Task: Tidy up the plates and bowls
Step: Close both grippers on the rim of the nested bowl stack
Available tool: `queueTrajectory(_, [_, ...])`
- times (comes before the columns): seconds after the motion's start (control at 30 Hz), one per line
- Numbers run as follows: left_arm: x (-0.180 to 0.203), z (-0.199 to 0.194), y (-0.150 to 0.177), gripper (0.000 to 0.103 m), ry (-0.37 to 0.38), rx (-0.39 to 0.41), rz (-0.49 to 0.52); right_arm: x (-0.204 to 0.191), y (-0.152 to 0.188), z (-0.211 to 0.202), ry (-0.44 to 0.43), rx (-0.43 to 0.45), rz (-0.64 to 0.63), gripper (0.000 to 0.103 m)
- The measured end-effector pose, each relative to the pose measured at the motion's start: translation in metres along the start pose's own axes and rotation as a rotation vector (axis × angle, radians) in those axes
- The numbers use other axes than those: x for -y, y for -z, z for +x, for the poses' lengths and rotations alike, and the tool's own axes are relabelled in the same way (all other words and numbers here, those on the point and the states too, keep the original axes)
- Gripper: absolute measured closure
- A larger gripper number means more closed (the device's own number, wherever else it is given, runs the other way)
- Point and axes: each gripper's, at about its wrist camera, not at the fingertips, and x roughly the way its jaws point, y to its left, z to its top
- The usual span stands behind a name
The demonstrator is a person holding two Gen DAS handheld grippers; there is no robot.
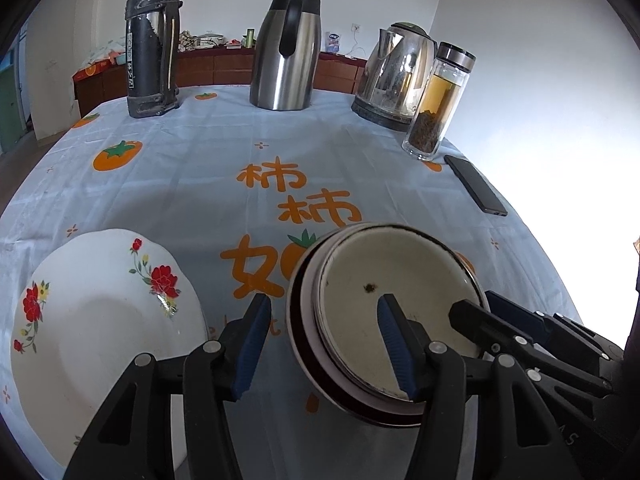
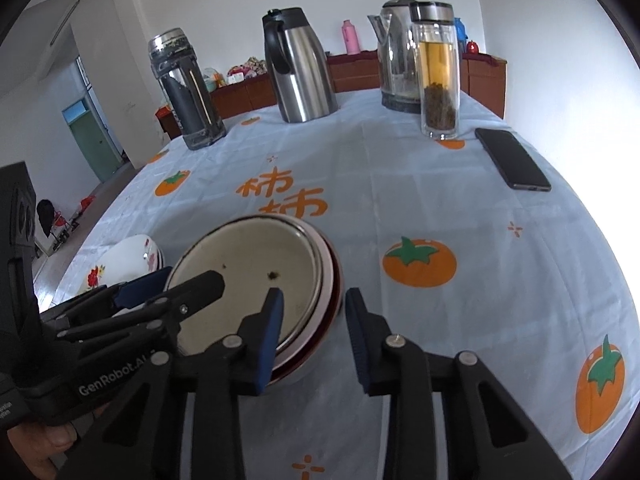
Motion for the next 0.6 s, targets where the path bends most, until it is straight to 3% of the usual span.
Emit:
queueTrajectory(0.1, [-0.002, 0.008, 0.001, 0.046, 0.022, -0.035, -0.016, -0.001, 0.0, 0.003, 0.011, -0.008, -0.003, 0.072])
queueTrajectory(0.17, [-0.003, 0.014, 0.003, 0.053, 0.031, -0.06, -0.023, -0.001, 0.001, 0.003, 0.019, -0.007, 0.001, 0.076])
queueTrajectory(0.33, [0.002, 0.014, 0.006, 0.057, -0.016, -0.048, -0.002, 0.0, 0.001, 0.001, 0.03, -0.004, 0.014, 0.081])
queueTrajectory(0.6, [0.001, -0.004, 0.001, 0.057, 0.03, -0.011, -0.037, -0.004, -0.009, -0.012, 0.037, 0.018, 0.0, 0.081])
